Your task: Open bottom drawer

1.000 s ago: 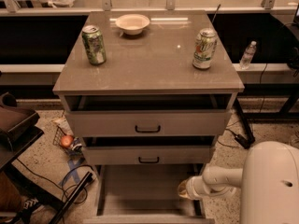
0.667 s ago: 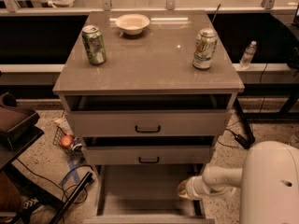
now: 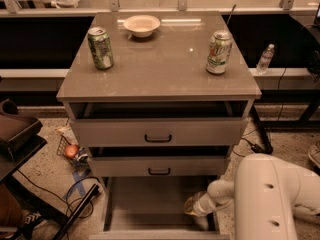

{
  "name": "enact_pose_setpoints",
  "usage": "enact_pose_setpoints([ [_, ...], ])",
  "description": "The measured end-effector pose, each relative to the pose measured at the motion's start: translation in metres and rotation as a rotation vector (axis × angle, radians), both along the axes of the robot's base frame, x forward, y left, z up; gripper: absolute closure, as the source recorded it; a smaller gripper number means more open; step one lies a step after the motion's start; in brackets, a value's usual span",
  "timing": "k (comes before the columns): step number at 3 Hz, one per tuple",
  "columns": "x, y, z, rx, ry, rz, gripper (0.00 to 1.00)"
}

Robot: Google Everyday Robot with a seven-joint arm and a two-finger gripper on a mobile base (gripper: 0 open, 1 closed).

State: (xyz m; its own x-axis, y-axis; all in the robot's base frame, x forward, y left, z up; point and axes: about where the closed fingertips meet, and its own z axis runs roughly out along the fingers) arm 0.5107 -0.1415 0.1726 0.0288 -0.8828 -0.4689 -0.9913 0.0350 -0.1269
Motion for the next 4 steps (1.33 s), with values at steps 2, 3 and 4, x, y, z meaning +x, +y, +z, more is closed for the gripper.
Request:
enact_pose_setpoints([
  [2,-0.030,0.000,-0.050,0.002,0.099,0.039,1.00],
  [3,-0.079,-0.022,-0.050,-0.003,0.146,0.023,1.00],
  [4,-0.085,-0.025,-0.048,-0.003,0.152,0.022,1.00],
])
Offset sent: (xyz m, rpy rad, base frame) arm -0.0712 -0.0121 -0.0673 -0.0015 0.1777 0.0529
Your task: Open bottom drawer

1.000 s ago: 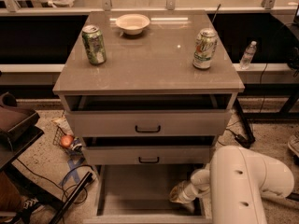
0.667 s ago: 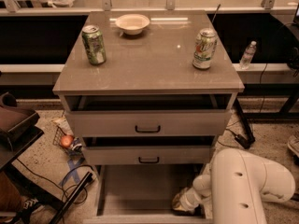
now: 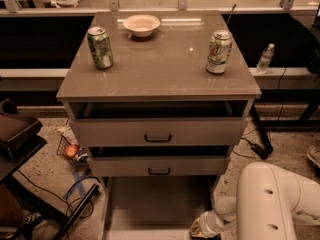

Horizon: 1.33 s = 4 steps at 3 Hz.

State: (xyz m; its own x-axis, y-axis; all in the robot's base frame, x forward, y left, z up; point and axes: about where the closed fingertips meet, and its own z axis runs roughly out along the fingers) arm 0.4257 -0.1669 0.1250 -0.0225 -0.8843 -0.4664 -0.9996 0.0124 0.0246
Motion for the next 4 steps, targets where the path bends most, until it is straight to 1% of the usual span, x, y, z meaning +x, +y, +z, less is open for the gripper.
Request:
enact_pose_setpoints([
  [1,-0.0394,-0.0190,0.0190,-0.003,0.060,0.042,0.98],
  [4,-0.0417,-0.0166,0.0171,0.000,0.065,0.044,0.30],
])
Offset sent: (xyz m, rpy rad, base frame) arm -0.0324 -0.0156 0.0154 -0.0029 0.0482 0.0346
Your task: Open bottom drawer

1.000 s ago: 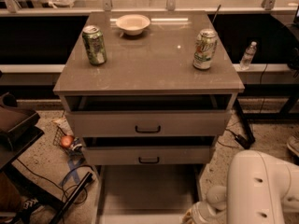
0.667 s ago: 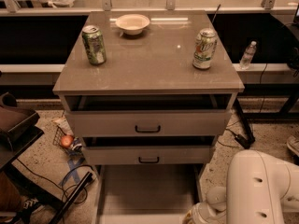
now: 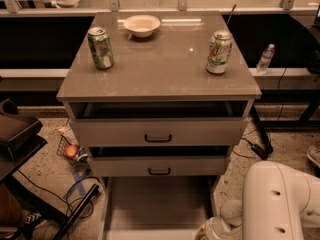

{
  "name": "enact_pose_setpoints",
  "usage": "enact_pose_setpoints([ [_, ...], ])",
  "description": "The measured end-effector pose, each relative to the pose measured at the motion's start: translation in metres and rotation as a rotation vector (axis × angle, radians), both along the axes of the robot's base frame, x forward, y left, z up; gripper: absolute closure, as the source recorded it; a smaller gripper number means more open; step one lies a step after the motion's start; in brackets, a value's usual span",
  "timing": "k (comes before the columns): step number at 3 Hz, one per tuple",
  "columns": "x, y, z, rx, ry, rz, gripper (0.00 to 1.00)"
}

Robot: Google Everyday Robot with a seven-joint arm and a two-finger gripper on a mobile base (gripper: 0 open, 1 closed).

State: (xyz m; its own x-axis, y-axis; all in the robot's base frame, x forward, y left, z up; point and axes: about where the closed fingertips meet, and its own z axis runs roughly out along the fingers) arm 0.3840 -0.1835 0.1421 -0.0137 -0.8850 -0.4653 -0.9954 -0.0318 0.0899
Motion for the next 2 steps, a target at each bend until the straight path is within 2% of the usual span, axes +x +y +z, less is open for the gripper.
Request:
enact_pose_setpoints([
  [1,-0.0014,0.0019,-0.0015,0.003,0.005,0.002,0.00],
  [2,-0.0012,0.0019,-0.0015,0.003,0.005,0.002,0.00],
])
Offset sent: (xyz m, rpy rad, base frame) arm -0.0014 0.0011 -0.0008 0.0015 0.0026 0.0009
